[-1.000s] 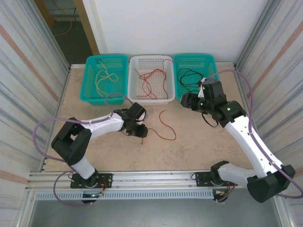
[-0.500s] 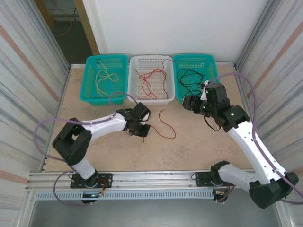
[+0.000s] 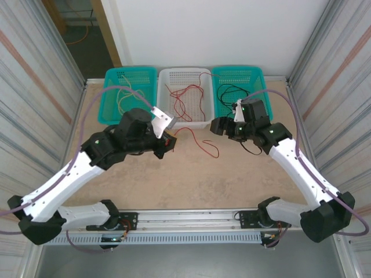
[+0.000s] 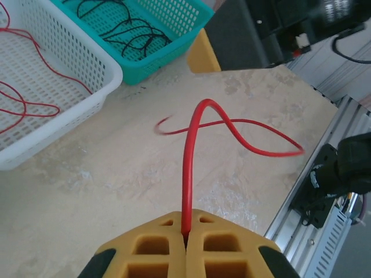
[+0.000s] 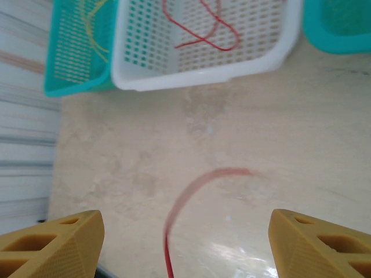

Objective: Untangle the cables

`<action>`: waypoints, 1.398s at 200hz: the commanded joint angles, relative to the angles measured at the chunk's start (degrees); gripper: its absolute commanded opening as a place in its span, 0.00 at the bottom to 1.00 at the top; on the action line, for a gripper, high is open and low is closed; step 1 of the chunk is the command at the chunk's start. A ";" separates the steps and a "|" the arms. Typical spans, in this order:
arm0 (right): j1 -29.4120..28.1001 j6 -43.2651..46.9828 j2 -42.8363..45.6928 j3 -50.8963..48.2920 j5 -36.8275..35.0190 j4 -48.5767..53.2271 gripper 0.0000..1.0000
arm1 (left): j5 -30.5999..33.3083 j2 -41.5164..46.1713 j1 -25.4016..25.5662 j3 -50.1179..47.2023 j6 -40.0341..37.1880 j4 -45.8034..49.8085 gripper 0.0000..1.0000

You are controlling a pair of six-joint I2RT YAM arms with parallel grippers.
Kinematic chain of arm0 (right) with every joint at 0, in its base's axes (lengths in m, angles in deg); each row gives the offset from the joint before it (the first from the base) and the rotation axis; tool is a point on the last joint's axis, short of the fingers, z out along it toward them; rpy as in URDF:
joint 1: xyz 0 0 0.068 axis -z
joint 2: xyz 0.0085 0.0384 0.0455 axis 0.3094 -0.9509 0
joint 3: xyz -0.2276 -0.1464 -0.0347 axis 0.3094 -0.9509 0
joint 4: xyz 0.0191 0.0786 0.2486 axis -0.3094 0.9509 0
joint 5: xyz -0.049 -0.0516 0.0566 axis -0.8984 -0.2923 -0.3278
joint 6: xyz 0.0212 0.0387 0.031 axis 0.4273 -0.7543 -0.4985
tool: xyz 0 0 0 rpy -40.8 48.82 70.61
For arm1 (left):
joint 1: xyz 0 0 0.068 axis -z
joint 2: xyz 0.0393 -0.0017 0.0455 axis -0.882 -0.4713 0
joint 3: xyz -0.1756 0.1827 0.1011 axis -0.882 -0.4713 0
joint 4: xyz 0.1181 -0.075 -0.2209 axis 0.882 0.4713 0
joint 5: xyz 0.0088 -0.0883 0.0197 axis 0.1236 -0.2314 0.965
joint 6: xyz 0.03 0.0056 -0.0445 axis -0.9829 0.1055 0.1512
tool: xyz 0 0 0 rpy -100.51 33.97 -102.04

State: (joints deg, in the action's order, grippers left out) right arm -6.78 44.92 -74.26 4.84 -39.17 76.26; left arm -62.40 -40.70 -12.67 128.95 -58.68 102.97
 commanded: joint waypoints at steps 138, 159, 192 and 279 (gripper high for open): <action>-10.65 -12.35 -8.78 -3.97 11.52 -14.07 0.73 | 8.62 8.60 0.27 2.06 -8.19 1.88 0.00; -12.05 -13.42 -10.22 -4.42 11.59 -15.57 0.72 | 8.99 8.94 0.32 2.17 -8.68 1.29 0.00; -13.15 -14.32 -11.79 -4.42 11.91 -16.74 0.64 | 9.43 9.27 0.27 2.53 -9.08 1.12 0.00; -13.21 -13.10 -12.77 -1.39 10.46 -15.01 0.17 | 10.01 11.14 0.27 1.03 -9.08 0.88 0.00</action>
State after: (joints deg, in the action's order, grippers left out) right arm -19.63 31.87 -86.70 0.73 -28.55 61.12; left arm -53.37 -31.17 -12.67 130.04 -66.83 105.68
